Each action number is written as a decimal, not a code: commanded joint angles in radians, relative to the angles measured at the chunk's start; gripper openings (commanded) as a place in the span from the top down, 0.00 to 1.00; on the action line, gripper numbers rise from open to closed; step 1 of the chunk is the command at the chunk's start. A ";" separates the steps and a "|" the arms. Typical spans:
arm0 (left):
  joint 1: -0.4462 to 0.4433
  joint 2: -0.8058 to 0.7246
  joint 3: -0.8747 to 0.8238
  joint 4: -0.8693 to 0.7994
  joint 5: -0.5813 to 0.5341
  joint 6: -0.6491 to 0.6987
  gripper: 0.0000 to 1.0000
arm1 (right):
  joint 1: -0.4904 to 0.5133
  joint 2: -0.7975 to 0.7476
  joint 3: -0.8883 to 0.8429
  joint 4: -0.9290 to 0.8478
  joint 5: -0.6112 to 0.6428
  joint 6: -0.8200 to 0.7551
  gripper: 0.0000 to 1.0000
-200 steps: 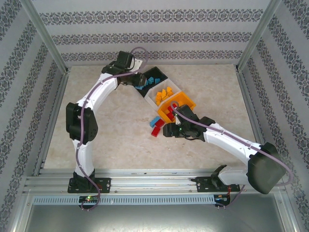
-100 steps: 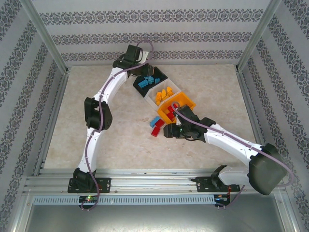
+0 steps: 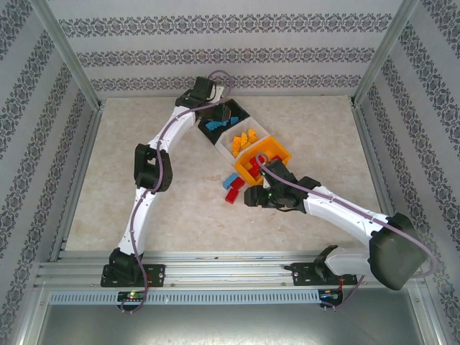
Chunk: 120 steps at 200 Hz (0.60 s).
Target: Sort the legos into containers by color
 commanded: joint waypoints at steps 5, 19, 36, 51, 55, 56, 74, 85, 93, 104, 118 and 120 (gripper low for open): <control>0.011 0.007 0.050 0.040 0.009 -0.009 0.72 | 0.013 -0.009 -0.016 0.011 0.005 0.014 0.38; 0.010 0.003 0.056 0.037 0.014 -0.008 0.61 | 0.015 -0.014 -0.016 0.009 0.005 0.016 0.38; 0.011 -0.011 0.055 0.028 0.023 -0.006 0.47 | 0.017 -0.022 -0.014 0.006 0.005 0.017 0.38; 0.011 -0.029 0.056 0.013 0.033 -0.001 0.36 | 0.020 -0.037 -0.015 0.001 0.009 0.019 0.38; 0.010 -0.035 0.054 0.007 0.034 0.001 0.33 | 0.020 -0.042 -0.016 0.001 0.010 0.020 0.38; 0.011 -0.036 0.054 0.006 0.034 0.001 0.32 | 0.020 -0.043 -0.016 -0.001 0.010 0.020 0.38; 0.011 -0.070 0.053 -0.023 0.039 0.006 0.18 | 0.021 -0.067 -0.019 -0.006 0.011 0.025 0.38; 0.009 -0.091 0.051 -0.041 0.047 0.008 0.11 | 0.023 -0.084 -0.019 -0.015 0.015 0.028 0.38; 0.006 -0.109 0.048 -0.055 0.052 0.008 0.03 | 0.023 -0.099 -0.019 -0.021 0.017 0.030 0.38; 0.001 -0.136 0.044 -0.078 0.060 0.012 0.00 | 0.023 -0.123 -0.019 -0.031 0.023 0.031 0.38; -0.007 -0.174 0.037 -0.119 0.056 0.014 0.00 | 0.023 -0.155 -0.020 -0.042 0.033 0.032 0.38; -0.008 -0.180 0.034 -0.125 0.055 0.014 0.00 | 0.023 -0.160 -0.020 -0.045 0.035 0.032 0.38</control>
